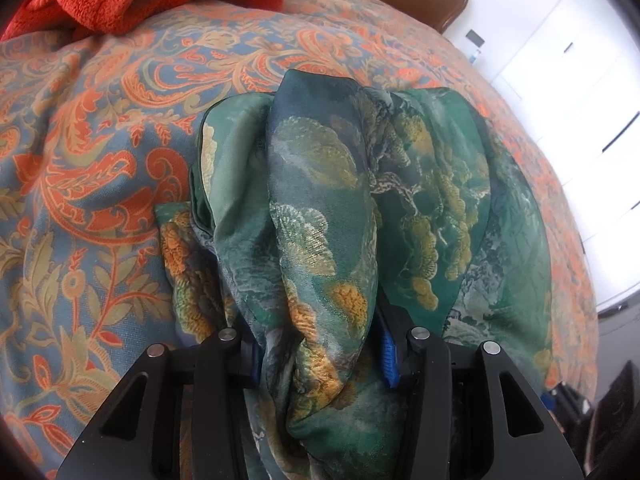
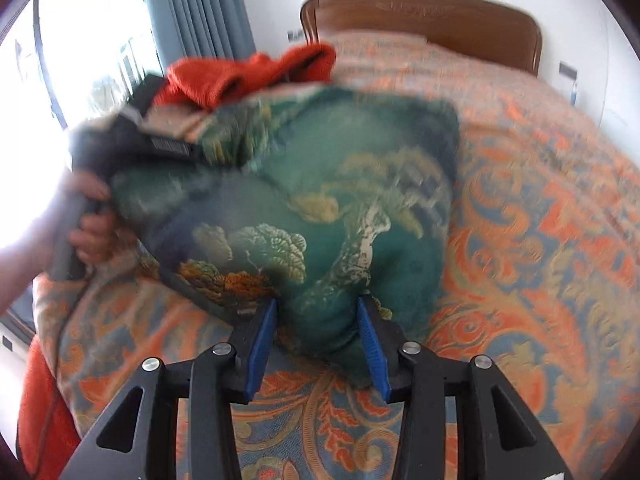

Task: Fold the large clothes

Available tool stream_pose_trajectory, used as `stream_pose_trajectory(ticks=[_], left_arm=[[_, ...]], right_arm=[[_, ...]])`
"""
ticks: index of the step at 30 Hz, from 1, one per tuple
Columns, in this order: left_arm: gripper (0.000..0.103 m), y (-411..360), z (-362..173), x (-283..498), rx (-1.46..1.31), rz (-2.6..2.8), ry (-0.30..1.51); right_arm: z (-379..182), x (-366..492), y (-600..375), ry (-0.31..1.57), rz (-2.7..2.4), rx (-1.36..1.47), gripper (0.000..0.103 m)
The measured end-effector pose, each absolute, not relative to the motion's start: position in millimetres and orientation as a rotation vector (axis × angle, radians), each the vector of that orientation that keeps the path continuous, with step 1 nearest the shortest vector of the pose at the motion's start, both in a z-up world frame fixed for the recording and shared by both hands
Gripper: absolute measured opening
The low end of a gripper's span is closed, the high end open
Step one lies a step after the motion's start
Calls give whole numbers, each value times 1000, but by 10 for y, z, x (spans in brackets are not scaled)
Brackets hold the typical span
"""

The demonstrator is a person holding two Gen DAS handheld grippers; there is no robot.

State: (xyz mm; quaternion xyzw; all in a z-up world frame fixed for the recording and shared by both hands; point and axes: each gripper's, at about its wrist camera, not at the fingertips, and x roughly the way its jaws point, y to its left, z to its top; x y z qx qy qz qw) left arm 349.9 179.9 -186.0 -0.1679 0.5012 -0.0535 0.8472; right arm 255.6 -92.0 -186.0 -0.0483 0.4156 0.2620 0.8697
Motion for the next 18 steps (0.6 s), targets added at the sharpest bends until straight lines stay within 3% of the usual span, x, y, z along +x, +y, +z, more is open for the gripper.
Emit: stream_pose_trajectory(ticks=[11, 15, 17, 18], left_arm=[[48, 1794, -1857, 3497, -363, -90, 1060], [56, 1815, -1764, 3456, -396, -90, 1055], [61, 1829, -1676, 3387, -412, -95, 1031], [66, 1828, -1627, 3345, -414, -98, 1019]], right_arm=[[-2036, 2582, -880, 849, 547, -114, 42], [-1921, 2457, -816, 815, 490, -183, 44], [-1752, 2295, -786, 774, 460, -210, 65], [-1693, 2232, -791, 766, 461, -205, 69]])
